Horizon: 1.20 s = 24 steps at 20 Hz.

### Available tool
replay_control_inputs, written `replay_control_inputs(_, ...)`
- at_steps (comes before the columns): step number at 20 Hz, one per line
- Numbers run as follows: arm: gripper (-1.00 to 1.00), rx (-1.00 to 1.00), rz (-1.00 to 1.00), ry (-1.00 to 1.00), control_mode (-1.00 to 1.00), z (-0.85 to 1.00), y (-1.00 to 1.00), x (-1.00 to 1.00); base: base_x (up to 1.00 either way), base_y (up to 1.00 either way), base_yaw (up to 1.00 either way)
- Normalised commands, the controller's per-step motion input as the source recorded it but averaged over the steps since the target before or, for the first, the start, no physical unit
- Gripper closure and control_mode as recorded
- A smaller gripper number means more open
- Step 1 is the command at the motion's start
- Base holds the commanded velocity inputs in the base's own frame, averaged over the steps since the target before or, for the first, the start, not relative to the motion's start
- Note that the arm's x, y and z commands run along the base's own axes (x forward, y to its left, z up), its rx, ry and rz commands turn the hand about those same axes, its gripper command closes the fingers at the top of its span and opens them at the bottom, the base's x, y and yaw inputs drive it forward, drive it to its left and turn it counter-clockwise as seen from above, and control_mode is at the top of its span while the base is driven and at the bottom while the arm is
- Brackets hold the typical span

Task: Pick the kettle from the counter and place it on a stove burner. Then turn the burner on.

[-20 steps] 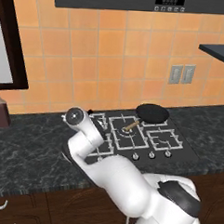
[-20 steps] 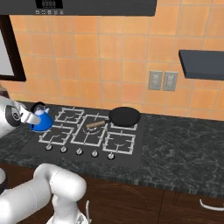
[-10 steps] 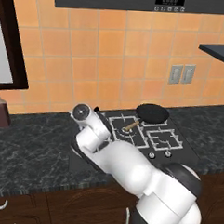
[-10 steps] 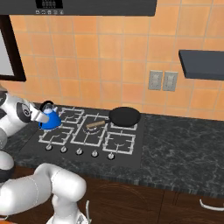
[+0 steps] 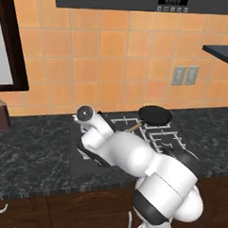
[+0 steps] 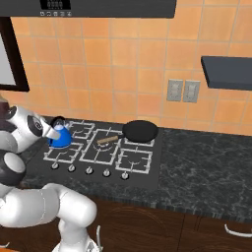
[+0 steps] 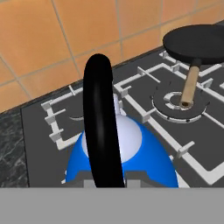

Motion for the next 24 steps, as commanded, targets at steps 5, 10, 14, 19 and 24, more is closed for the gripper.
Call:
replay_control_inputs(5, 1.00, 0.00, 0.00, 0.00, -1.00, -0.24, -0.07, 0.27, 0.00, 0.00, 0.00)
replay_control_inputs(10, 1.00, 0.00, 0.00, 0.00, -1.00, -0.30, 0.00, 0.20, 0.00, 0.00, 0.00)
replay_control_inputs(14, 1.00, 0.00, 0.00, 0.00, -1.00, -0.30, 0.00, 0.19, 0.00, 0.00, 0.00)
replay_control_inputs(19, 1.00, -0.01, 0.00, 0.00, -1.00, -0.25, 0.00, 0.11, 0.00, 0.00, 0.00)
replay_control_inputs(24, -1.00, 0.00, 0.00, 0.00, -1.00, -0.29, -0.10, -0.21, 0.00, 0.00, 0.00)
